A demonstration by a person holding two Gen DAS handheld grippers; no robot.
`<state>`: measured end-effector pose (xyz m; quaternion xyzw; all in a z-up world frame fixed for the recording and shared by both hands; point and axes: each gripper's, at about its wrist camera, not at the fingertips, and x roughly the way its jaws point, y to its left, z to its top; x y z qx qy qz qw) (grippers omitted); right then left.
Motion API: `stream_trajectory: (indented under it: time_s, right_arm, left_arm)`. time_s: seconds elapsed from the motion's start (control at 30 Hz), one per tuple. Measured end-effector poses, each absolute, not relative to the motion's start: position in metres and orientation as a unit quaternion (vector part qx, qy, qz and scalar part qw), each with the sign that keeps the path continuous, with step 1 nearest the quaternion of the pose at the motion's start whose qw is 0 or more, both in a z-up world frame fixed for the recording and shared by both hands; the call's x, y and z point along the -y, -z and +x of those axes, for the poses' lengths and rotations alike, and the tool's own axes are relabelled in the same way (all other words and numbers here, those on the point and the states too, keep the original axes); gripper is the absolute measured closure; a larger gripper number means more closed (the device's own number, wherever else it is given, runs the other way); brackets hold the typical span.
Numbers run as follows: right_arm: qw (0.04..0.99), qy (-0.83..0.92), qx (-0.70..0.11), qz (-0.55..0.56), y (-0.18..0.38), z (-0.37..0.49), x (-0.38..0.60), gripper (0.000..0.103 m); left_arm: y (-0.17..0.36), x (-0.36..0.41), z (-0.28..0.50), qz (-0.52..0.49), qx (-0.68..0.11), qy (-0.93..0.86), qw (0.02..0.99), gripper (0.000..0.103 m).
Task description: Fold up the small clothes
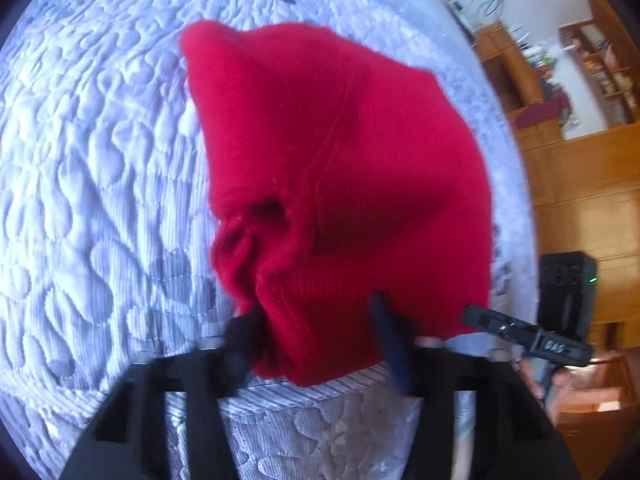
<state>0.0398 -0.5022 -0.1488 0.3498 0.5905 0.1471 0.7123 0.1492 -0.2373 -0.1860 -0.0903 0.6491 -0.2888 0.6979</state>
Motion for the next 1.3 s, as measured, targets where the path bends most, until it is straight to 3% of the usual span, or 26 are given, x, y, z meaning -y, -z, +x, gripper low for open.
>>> stream_trajectory:
  time_s: [0.03, 0.07, 0.27, 0.37, 0.47, 0.53, 0.6, 0.77, 0.87, 1.13, 1.3]
  right_arm:
    - [0.714, -0.146, -0.591, 0.345, 0.145, 0.040, 0.501, 0.084]
    - [0.716, -0.151, -0.588, 0.346, 0.140, 0.040, 0.500, 0.086]
    - [0.719, -0.159, -0.578, 0.352, 0.113, 0.027, 0.512, 0.087]
    - [0.695, -0.131, -0.623, 0.335, 0.147, 0.030, 0.508, 0.086]
    - [0.698, -0.127, -0.618, 0.340, 0.159, 0.027, 0.508, 0.085]
    - [0.704, -0.126, -0.612, 0.337, 0.154, 0.024, 0.510, 0.084]
    - [0.725, -0.112, -0.609, 0.302, 0.140, 0.016, 0.512, 0.074]
    - [0.776, -0.117, -0.570, 0.242, 0.093, 0.006, 0.506, 0.073]
    - [0.794, -0.117, -0.565, 0.193, 0.076, 0.017, 0.481, 0.073]
    - [0.773, -0.081, -0.610, 0.154, 0.120, 0.024, 0.451, 0.072]
    - [0.775, -0.073, -0.592, 0.211, 0.143, 0.011, 0.461, 0.075]
  left_arm:
    - [0.184, 0.237, 0.146, -0.091, -0.652, 0.287, 0.696, 0.071]
    - [0.182, 0.236, 0.144, -0.103, -0.658, 0.290, 0.688, 0.085]
    - [0.171, 0.228, 0.122, -0.121, -0.674, 0.299, 0.665, 0.088]
    - [0.194, 0.233, 0.118, -0.090, -0.682, 0.284, 0.668, 0.087]
    - [0.197, 0.229, 0.118, -0.103, -0.681, 0.288, 0.665, 0.084]
    - [0.189, 0.221, 0.112, -0.092, -0.678, 0.294, 0.667, 0.081]
    - [0.176, 0.209, 0.107, -0.083, -0.678, 0.287, 0.672, 0.078]
    - [0.113, 0.196, 0.099, -0.073, -0.608, 0.290, 0.735, 0.077]
    - [0.095, 0.216, 0.098, -0.044, -0.575, 0.301, 0.760, 0.063]
    - [0.157, 0.258, 0.100, 0.006, -0.611, 0.253, 0.750, 0.065]
    - [0.172, 0.255, 0.089, 0.042, -0.569, 0.266, 0.777, 0.065]
